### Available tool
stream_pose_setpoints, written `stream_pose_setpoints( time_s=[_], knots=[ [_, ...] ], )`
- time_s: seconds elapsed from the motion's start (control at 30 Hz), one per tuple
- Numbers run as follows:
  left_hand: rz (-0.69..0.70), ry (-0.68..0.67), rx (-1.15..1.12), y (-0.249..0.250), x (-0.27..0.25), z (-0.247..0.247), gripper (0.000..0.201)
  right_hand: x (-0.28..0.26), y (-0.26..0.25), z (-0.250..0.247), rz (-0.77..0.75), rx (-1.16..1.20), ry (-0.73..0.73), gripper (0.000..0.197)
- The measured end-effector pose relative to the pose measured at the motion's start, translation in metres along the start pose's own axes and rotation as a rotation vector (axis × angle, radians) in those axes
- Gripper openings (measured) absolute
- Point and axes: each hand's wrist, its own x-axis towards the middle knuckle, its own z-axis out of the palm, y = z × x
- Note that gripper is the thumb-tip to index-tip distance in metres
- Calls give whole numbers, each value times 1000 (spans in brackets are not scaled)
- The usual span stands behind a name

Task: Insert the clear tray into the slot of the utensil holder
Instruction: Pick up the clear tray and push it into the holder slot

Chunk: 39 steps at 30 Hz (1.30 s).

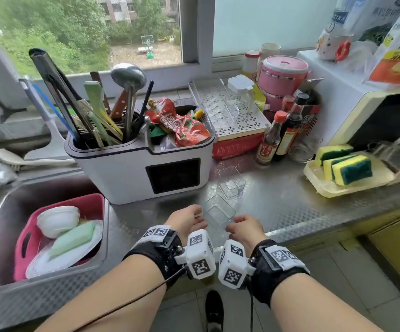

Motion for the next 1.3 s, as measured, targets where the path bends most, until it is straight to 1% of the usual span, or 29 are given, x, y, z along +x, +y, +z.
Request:
stream_pose_setpoints(
  time_s=[0.1,0.2,0.23,0.33,0.4,0.6,0.77,0.97,1.1,1.2,1.3],
  knots=[
    [-11,-21,8,3,1,0,21,6,1,0,-37,-21,18,19],
    [-3,-17,13,6,6,-4,32,7,-2,4,-80,8,-14,11],
    [-3,-11,3,8,6,-6,34,6,-5,6,-96,22,-36,12],
    [0,-7,-22,20,6,-9,24,5,-15,15,-122,57,-106,16],
    [7,0,-31,28,7,-12,22,6,-24,24,-130,67,-141,18],
    [26,24,-58,48,10,-24,30,13,-39,51,-127,116,-225,19],
    [22,24,-81,59,10,-26,27,20,-46,71,-130,127,-225,20],
    [51,10,-123,68,14,-25,31,25,-51,86,-68,223,-271,22],
    [37,28,-165,72,19,-26,31,31,-57,91,-68,212,-274,21],
    [45,47,-206,74,25,-27,28,35,-62,93,-85,209,-284,21],
    [39,50,-227,77,31,-29,31,38,-67,100,-104,218,-281,23]
  ],
)
